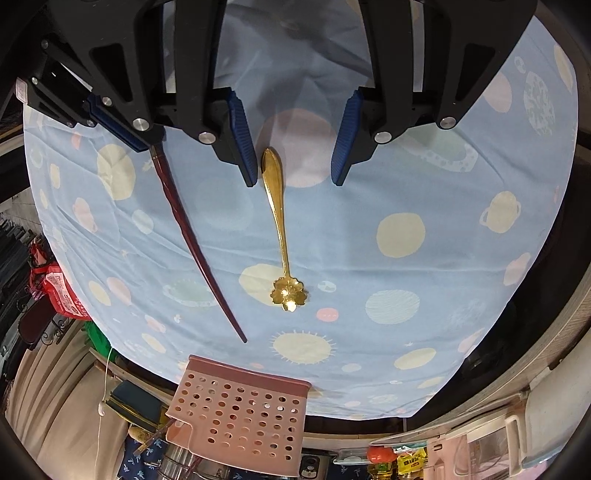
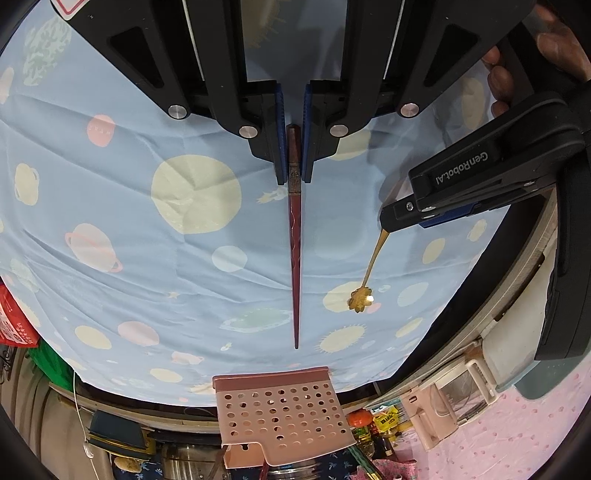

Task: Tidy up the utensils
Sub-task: 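Grasp the last maroon chopstick with the right tool while the left tool grasps the gold spoon, then lift the chopstick and gold spoon and carry both over the pink basket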

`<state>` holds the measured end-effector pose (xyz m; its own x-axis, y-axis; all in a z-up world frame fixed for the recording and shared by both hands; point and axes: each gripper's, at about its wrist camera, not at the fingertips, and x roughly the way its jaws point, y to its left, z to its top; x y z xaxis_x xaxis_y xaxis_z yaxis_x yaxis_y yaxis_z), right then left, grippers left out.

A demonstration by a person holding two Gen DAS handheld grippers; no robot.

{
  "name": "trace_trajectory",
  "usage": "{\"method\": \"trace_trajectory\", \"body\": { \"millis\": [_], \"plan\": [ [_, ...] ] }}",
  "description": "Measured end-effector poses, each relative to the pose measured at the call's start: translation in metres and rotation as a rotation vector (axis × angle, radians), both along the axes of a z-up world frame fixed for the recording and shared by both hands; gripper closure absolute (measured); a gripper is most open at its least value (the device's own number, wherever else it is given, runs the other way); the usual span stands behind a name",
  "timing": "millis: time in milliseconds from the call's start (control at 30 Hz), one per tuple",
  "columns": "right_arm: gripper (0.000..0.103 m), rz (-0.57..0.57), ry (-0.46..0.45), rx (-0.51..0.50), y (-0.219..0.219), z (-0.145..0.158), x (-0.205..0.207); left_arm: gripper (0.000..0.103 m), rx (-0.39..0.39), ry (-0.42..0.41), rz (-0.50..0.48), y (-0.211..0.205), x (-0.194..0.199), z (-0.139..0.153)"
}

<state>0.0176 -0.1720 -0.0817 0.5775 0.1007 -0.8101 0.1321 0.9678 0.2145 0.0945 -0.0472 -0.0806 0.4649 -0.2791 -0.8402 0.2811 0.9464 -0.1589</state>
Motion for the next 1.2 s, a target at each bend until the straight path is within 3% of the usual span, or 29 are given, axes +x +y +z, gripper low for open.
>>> {"method": "trace_trajectory", "body": {
  "millis": [133,267,667,1200],
  "plan": [
    [0.095,0.001,0.001,-0.005,-0.001,0.000,0.001,0.074,0.020,-0.013,-0.005,-0.001,0.000,-0.001],
    [0.095,0.002,0.001,-0.005,0.000,0.000,0.001,0.092,0.010,-0.016,-0.013,0.003,-0.001,-0.001],
    [0.095,0.002,-0.029,0.001,0.000,0.015,-0.008,0.093,-0.056,-0.016,-0.021,0.013,-0.008,0.014],
    [0.096,-0.039,-0.202,0.017,-0.018,0.088,-0.016,0.093,-0.143,-0.126,-0.001,0.024,-0.009,0.080]
  ]
}}
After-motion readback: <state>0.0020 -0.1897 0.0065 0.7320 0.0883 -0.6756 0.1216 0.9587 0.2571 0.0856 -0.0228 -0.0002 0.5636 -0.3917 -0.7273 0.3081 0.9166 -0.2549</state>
